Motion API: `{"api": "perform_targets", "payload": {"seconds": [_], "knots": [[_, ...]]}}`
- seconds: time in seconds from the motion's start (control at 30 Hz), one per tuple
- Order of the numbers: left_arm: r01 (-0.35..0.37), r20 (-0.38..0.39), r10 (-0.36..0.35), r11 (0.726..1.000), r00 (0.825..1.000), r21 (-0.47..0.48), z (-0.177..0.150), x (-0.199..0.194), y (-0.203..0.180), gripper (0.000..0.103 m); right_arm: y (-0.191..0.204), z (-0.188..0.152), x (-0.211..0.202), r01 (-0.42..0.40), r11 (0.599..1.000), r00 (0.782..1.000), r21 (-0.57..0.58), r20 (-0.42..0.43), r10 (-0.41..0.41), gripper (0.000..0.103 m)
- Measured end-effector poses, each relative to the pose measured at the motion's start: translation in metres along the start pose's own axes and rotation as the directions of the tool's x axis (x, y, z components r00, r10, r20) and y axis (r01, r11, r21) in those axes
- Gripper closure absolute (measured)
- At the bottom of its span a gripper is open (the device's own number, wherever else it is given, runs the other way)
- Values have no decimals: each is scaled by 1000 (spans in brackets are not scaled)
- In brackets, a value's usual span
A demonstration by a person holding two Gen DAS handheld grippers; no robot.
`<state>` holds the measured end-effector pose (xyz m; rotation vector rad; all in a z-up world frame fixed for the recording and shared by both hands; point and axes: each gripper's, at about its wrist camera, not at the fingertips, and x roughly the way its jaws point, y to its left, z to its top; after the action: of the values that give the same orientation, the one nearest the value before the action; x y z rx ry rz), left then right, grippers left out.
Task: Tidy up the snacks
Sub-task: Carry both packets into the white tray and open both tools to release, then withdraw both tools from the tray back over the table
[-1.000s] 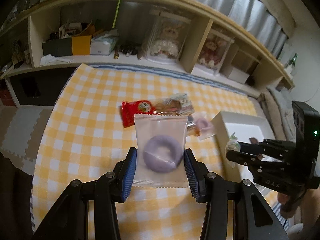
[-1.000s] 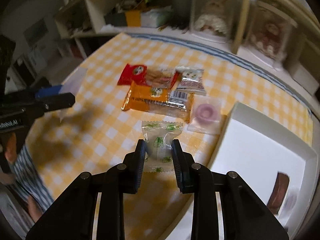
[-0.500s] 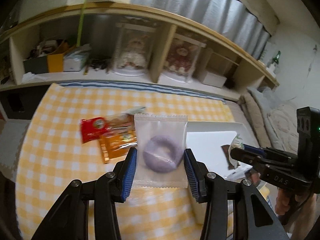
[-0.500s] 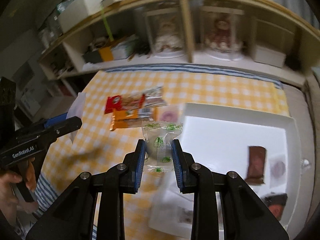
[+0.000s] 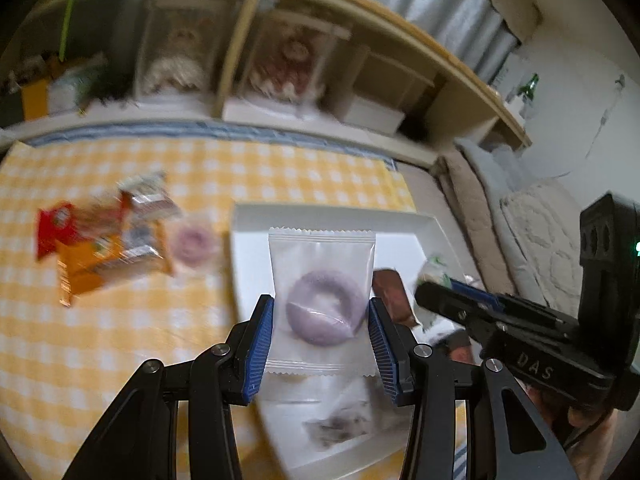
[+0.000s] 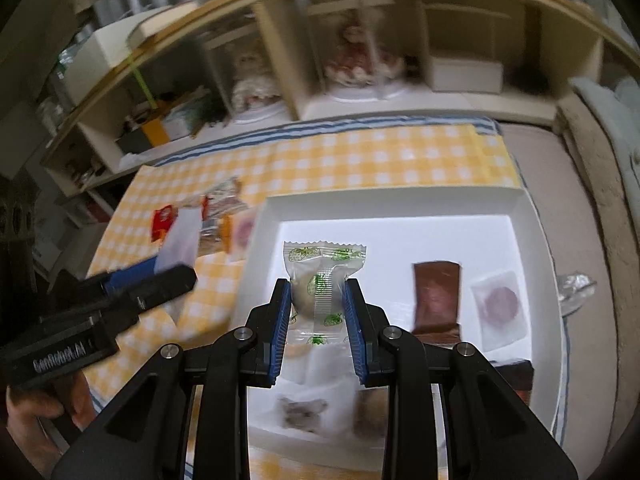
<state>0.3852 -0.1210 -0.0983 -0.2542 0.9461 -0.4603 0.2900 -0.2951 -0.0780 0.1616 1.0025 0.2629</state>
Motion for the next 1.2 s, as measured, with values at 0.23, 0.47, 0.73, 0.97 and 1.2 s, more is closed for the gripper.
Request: {"api": "perform_targets", "payload": {"seconds": [0.23, 0.47, 0.73, 0.97, 1.2], "knots": [[12, -101, -12, 1000, 995, -4, -3, 69, -16, 57, -42, -1, 16, 33, 997, 999, 75, -33, -30, 76], [4, -172, -6, 1000, 985, -15, 4, 125, -20, 56, -60, 1, 32, 27, 994, 998, 104, -56, -22, 75], [-35, -178, 39, 999, 983, 23, 14, 144, -17, 36, -59, 10, 53, -6, 995, 998, 99, -60, 12, 72], [-44, -181, 55, 997, 982, 66, 13, 144, -24, 35, -62, 9, 54, 17, 995, 996, 99, -90, -8, 57], [-52, -175, 65, 996, 983, 76, -9, 113, -19, 34, -67, 0, 42, 34, 994, 995, 107, -101, -23, 47]]}}
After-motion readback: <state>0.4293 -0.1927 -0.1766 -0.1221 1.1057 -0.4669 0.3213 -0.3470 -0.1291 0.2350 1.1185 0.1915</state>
